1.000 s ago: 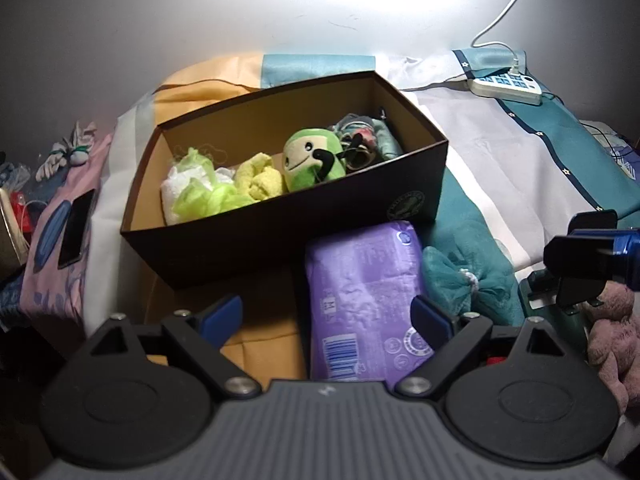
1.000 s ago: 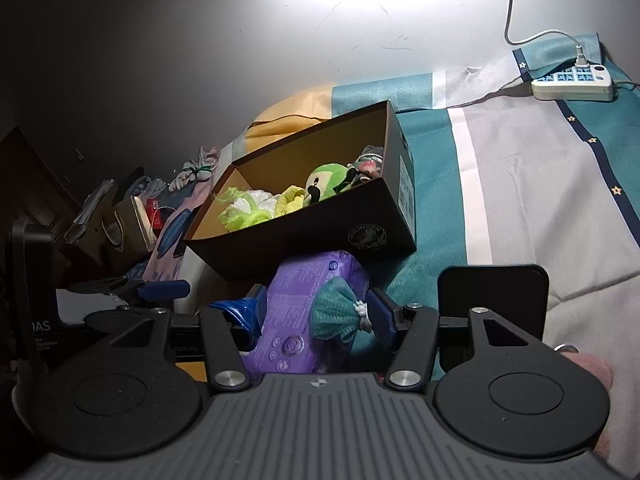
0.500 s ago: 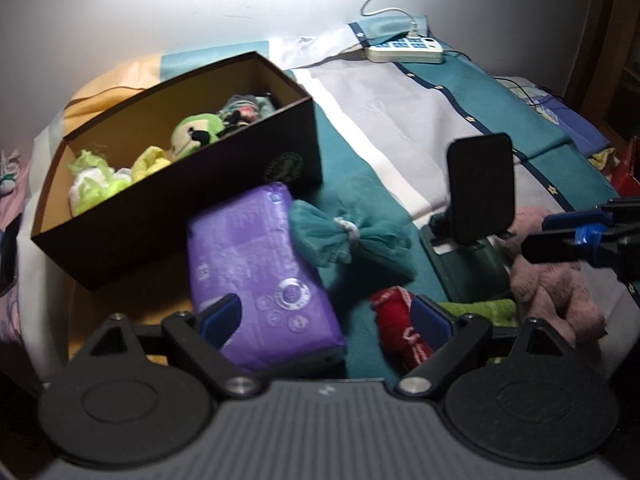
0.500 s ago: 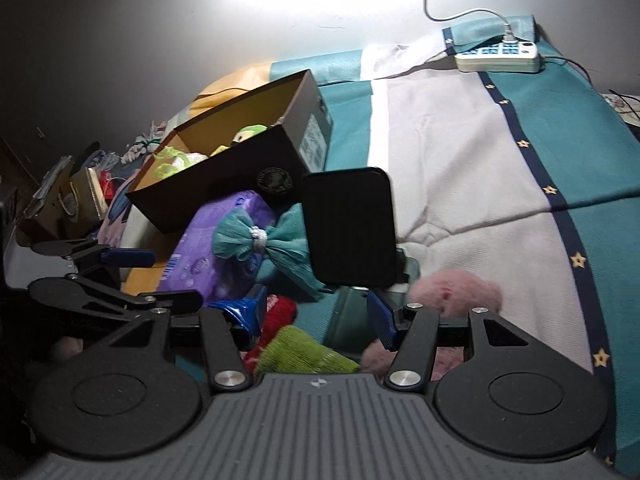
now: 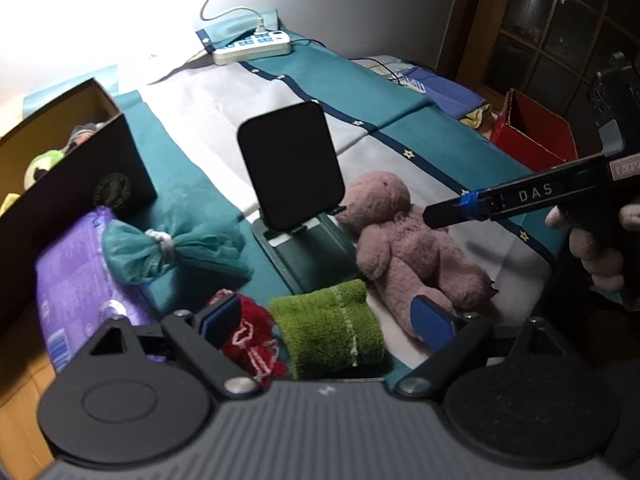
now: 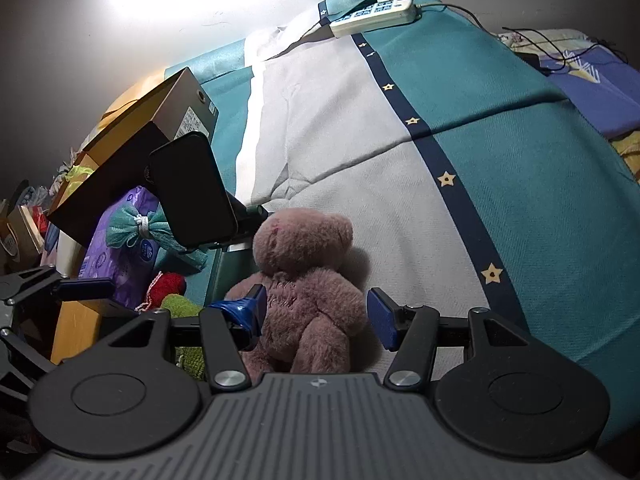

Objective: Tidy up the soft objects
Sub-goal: 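Grasp the green knit towel with the left gripper while the right grasps the pink teddy bear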

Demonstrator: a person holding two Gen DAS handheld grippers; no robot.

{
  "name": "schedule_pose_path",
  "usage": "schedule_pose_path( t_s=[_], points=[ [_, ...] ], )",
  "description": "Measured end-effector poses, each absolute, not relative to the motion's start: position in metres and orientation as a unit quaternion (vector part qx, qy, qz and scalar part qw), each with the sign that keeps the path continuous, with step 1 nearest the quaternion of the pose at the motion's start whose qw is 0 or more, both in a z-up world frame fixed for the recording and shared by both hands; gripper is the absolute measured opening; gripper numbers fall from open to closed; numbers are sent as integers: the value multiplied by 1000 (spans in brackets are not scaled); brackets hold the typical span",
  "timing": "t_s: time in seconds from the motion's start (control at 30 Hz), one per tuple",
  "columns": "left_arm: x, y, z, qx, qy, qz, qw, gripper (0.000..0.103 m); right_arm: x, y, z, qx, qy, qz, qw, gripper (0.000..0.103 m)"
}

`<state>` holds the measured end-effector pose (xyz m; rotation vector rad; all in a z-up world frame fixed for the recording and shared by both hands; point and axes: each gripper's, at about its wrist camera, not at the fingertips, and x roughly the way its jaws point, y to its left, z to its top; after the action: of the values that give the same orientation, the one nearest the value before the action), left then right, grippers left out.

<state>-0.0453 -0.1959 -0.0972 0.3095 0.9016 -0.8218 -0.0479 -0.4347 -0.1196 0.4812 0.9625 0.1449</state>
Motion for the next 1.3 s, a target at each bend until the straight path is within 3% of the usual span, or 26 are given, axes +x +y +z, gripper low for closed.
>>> schedule_pose_path(
  t_s=[0.17,0.47,0.73,0.83,0.97,1.03,1.07,1.13,1.17,1.27,1.3],
  points=[
    [-39,-207,-113,142,449,-398,787,92,-44,-434,-135,240,463,67,851,41],
    [-35,-214,-130,134,473,-408,769,92,-35,-448,-163,360,458,102,807,44],
    [-35,-223,-142,149,486,-412,756,95,-28,-427,-164,354,456,146,804,45],
    [-35,-226,-145,160,485,-410,756,95,-28,-429,-168,376,450,141,798,40],
    [-36,-224,-144,161,478,-421,754,83,-33,-435,-172,400,446,132,790,23],
    [-37,-222,-144,159,474,-425,755,75,-37,-441,-174,417,441,124,785,22],
    [-38,-220,-143,158,472,-426,755,67,-40,-444,-174,425,437,119,784,22],
    [-39,-217,-141,160,466,-424,760,32,-46,-451,-174,438,431,111,781,21],
    [-39,-215,-140,162,466,-421,761,26,-48,-453,-174,443,429,108,780,21],
    [-34,-209,-140,150,468,-420,764,21,-56,-461,-172,458,420,100,777,21],
    [-34,-207,-139,150,466,-418,765,14,-58,-463,-170,458,417,97,779,21]
  ],
)
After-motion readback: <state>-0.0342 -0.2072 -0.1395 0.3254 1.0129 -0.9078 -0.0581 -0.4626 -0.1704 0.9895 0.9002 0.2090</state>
